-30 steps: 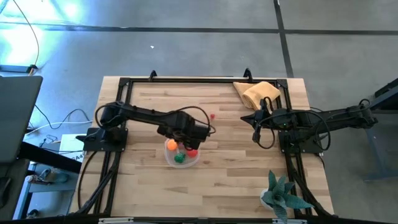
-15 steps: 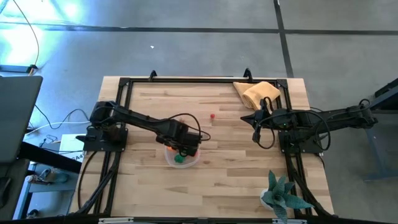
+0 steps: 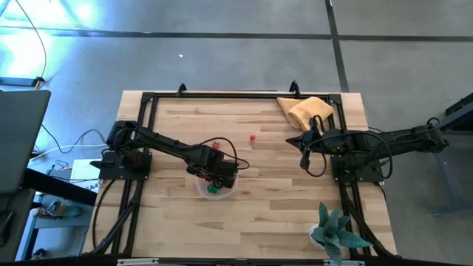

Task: Pick and placing Produce into tupperware
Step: Put the dragon fruit into the transparent container, then put the strawberry into the transparent container

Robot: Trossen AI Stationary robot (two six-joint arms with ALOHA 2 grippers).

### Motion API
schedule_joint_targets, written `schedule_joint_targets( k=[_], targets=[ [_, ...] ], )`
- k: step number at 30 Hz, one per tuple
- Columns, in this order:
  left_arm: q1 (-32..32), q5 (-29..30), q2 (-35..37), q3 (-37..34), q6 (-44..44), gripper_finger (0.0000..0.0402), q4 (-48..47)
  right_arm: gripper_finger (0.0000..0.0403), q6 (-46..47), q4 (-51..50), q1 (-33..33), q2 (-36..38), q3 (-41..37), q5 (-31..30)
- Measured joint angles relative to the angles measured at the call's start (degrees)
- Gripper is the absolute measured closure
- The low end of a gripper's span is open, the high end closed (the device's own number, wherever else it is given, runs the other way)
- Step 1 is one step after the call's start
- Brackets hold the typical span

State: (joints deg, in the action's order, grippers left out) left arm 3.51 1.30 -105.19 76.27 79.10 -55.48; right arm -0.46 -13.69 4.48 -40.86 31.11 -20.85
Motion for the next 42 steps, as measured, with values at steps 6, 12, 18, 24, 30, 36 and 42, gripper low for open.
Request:
schedule_joint_targets(
  k=[6,12,18,24,30,36,42],
  targets=[
    [0.0,0.0,0.0,0.0,0.8,0.0144,0.0,0.0403,0.0,0.0,0.0,0.0,0.0,0.0],
    [0.0,0.1,0.0,0.0,1.6,0.0110,0.0,0.0403,0.0,-0.1,0.0,0.0,0.0,0.0],
    [-0.2,0.8,0.8,0.0,1.0,0.0104,-0.8,0.0403,0.0,-0.3,0.0,0.0,0.0,0.0],
    [-0.1,6.2,2.5,6.1,-2.1,0.0116,-7.1,0.0403,0.0,-0.8,0.0,0.0,0.0,0.0],
    [-2.7,14.9,2.9,13.7,-9.4,0.0111,-10.1,0.0403,0.0,-1.4,0.0,0.0,0.0,0.0],
    [-10.3,11.5,0.0,15.9,-11.3,0.0110,-7.7,0.0403,0.0,-1.7,0.0,0.0,0.0,0.0],
    [-19.0,4.2,-0.8,15.9,-28.4,0.0110,-10.3,0.0403,0.0,-2.0,0.0,0.0,0.0,0.0]
  ],
)
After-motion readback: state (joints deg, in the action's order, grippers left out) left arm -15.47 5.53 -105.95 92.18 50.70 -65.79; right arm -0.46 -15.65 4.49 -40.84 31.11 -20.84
